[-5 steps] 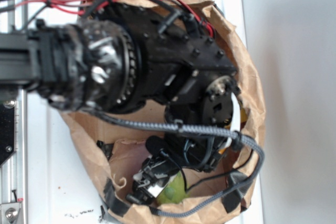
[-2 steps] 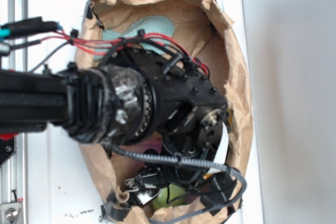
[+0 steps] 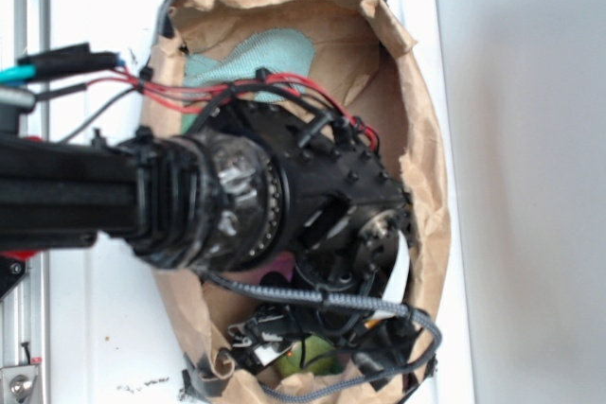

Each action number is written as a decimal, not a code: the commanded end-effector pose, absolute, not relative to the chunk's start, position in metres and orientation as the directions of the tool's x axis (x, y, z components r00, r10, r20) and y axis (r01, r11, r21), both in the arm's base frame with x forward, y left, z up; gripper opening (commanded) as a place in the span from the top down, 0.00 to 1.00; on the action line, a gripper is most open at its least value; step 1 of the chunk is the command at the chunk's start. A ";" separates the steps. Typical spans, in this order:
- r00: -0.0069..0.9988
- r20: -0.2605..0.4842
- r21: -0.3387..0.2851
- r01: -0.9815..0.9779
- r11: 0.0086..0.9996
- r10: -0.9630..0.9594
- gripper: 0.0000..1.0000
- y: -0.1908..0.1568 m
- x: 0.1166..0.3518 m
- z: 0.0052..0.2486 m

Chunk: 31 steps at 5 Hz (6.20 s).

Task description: Grab the green animal.

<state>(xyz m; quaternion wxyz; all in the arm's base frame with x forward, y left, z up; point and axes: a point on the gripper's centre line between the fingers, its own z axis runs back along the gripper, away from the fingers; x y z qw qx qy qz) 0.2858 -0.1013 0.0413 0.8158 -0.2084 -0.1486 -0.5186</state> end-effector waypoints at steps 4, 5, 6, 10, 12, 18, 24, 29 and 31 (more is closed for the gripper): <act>0.577 0.626 -0.124 0.739 0.662 -0.526 1.00 -0.033 0.308 0.130; 0.615 0.664 -0.158 0.671 0.724 -0.425 1.00 -0.012 0.303 0.156; 0.659 0.656 -0.161 0.598 0.785 -0.368 1.00 -0.001 0.295 0.176; 0.638 0.495 -0.156 0.733 0.663 -0.589 0.00 -0.037 0.297 0.111; 0.561 0.475 -0.225 0.822 0.523 -0.678 0.00 -0.060 0.288 0.090; -0.074 0.499 -0.099 0.985 -0.141 -0.863 0.00 -0.102 0.250 0.047; 0.198 0.529 -0.024 0.975 0.219 -0.825 1.00 -0.047 0.313 0.078; 0.849 0.451 -0.078 0.343 0.936 -0.274 1.00 0.014 0.211 0.184; 0.895 0.388 -0.134 0.290 0.948 -0.219 1.00 0.012 0.221 0.199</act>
